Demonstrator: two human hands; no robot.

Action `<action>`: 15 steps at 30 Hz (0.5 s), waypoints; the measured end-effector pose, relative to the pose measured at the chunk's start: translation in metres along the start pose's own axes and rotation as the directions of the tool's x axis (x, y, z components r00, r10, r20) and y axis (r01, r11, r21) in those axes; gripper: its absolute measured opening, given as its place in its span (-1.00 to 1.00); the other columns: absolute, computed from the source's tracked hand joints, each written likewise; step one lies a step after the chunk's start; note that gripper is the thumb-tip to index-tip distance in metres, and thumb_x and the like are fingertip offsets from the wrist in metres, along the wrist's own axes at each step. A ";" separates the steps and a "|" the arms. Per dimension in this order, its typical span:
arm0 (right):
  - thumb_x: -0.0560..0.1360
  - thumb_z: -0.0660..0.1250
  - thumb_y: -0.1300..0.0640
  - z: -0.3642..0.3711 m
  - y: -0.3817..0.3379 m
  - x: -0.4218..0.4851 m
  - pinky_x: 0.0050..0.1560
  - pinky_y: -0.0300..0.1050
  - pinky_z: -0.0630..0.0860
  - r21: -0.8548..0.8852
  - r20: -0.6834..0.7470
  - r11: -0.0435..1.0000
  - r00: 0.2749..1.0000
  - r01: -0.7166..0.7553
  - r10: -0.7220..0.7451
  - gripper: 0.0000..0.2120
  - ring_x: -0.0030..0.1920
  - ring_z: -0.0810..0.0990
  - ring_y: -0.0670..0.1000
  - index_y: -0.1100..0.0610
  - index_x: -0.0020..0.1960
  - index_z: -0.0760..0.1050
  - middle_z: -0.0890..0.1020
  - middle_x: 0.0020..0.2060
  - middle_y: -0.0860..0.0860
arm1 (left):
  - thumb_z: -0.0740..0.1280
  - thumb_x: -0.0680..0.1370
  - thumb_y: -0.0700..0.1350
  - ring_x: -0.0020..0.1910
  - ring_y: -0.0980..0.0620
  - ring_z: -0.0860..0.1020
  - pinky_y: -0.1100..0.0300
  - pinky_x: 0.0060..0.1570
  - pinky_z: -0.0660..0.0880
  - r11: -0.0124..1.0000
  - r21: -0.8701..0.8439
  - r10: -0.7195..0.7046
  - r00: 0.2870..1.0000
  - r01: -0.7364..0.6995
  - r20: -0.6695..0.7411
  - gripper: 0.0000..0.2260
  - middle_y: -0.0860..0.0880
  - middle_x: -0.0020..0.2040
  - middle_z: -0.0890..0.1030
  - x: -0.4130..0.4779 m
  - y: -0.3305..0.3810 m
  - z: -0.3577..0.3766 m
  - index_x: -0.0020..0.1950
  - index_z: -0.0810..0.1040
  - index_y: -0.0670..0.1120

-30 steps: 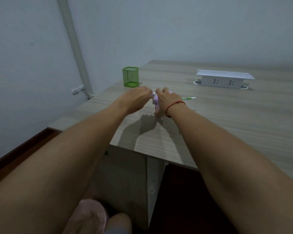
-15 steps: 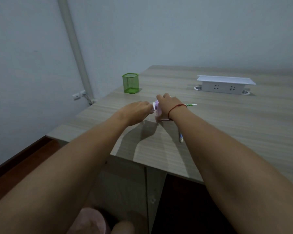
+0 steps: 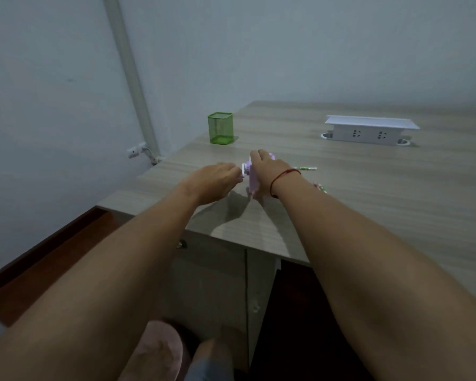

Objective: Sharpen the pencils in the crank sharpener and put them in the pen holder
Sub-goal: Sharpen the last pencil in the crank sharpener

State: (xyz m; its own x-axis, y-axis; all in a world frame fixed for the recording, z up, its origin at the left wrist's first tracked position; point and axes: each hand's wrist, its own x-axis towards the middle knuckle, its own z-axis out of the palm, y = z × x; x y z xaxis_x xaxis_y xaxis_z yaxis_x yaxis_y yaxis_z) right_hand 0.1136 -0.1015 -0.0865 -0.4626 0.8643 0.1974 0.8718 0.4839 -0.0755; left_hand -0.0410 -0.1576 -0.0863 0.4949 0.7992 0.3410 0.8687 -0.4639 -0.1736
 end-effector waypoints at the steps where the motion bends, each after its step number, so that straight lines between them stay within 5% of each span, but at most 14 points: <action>1: 0.35 0.49 0.07 0.002 -0.001 0.001 0.24 0.10 0.48 0.001 -0.008 1.000 1.000 -0.013 0.013 -0.31 0.34 0.41 0.18 0.17 0.37 0.26 0.35 0.34 0.11 | 0.13 0.64 -0.12 -0.05 -0.18 0.55 -0.03 -0.08 0.48 1.000 -0.011 -0.017 1.000 0.017 0.003 -0.77 -0.21 0.01 0.58 -0.001 0.001 0.001 0.05 0.50 -0.25; 15: 0.33 0.51 0.01 0.005 0.006 0.001 0.20 0.16 0.49 -0.029 -0.055 0.999 0.998 0.013 -0.014 -0.24 0.28 0.47 0.22 0.10 0.42 0.25 0.38 0.35 0.09 | 0.28 0.55 -0.16 0.11 -0.13 0.55 0.03 0.16 0.46 0.967 0.040 -0.252 0.931 0.251 0.262 -0.80 -0.16 0.14 0.59 0.029 0.003 0.032 0.13 0.58 -0.16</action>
State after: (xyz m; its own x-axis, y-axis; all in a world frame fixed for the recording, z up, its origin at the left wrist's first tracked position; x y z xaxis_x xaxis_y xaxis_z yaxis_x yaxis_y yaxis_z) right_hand 0.1171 -0.0971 -0.0917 -0.4654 0.8484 0.2522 0.8703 0.4905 -0.0443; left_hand -0.0235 -0.1237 -0.1064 0.2470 0.9617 0.1191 0.9651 -0.2330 -0.1197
